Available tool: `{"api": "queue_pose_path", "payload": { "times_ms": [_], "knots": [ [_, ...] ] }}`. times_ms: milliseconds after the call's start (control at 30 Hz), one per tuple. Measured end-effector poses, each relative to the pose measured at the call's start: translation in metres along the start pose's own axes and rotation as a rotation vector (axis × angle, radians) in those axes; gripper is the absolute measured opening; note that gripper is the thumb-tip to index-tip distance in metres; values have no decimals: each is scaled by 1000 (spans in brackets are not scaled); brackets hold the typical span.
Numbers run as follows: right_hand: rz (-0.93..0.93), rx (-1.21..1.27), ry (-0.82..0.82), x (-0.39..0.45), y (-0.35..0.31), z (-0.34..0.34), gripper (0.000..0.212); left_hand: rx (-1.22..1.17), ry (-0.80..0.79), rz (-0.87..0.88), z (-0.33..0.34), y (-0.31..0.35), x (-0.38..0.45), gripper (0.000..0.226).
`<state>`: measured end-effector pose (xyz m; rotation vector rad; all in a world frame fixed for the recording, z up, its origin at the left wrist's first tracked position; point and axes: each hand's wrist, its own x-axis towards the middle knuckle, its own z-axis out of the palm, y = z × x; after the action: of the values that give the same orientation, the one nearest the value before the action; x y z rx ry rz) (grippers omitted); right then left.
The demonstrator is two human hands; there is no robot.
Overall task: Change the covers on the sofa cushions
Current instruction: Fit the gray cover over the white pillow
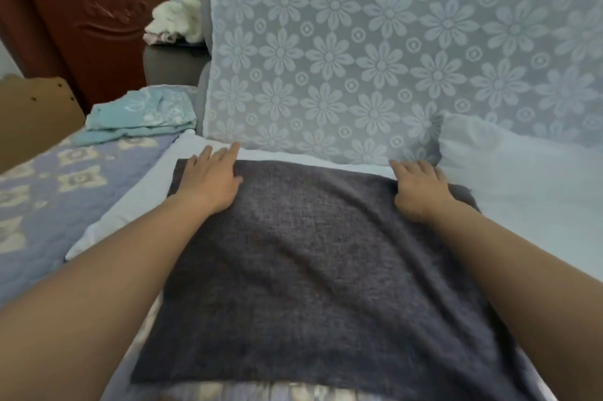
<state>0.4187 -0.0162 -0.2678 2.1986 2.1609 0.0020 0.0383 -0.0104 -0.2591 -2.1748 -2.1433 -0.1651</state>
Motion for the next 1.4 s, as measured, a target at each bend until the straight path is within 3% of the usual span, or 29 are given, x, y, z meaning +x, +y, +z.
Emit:
{"api": "queue_pose_path", "payload": {
  "times_ms": [67,100,200,267,333,433,600,733,933,1033,1133,1200,1267,1333,1400],
  "knots": [
    [23,-73,-112,8,4,3,64,99,-100,-67,5,-3,4,81],
    [20,-81,-84,2,7,2,54,104,-66,-101,4,-6,-2,77],
    [-34,2,374,-50,20,1,24,25,308,-56,6,-10,-51,27],
    [-36,92,601,-107,34,11,21,-104,499,-67,20,-3,-103,27],
    [3,79,509,-158,52,28,21,-198,556,-171,40,6,-152,36],
    [268,166,226,-189,67,33,25,-445,532,-314,63,9,-197,33],
    [458,191,189,-217,76,29,32,-983,481,-296,43,37,-232,33],
    [418,237,151,-232,66,43,37,-1149,261,-242,37,63,-256,37],
    [391,139,34,-223,51,45,35,-1109,167,-216,48,65,-247,34],
    [202,205,231,-226,27,47,33,-1119,178,-181,49,66,-251,33],
    [-19,500,208,-241,-16,49,32,-1114,285,-187,50,63,-253,35],
    [-45,479,211,-245,-27,58,35,-1045,465,-302,50,51,-249,30],
    [34,396,261,-237,-12,62,36,-948,554,-470,48,33,-246,21],
    [222,397,224,-227,13,57,35,-816,454,-590,51,24,-244,22],
    [412,476,192,-223,34,53,36,-631,327,-667,53,28,-243,40]
  ]
}}
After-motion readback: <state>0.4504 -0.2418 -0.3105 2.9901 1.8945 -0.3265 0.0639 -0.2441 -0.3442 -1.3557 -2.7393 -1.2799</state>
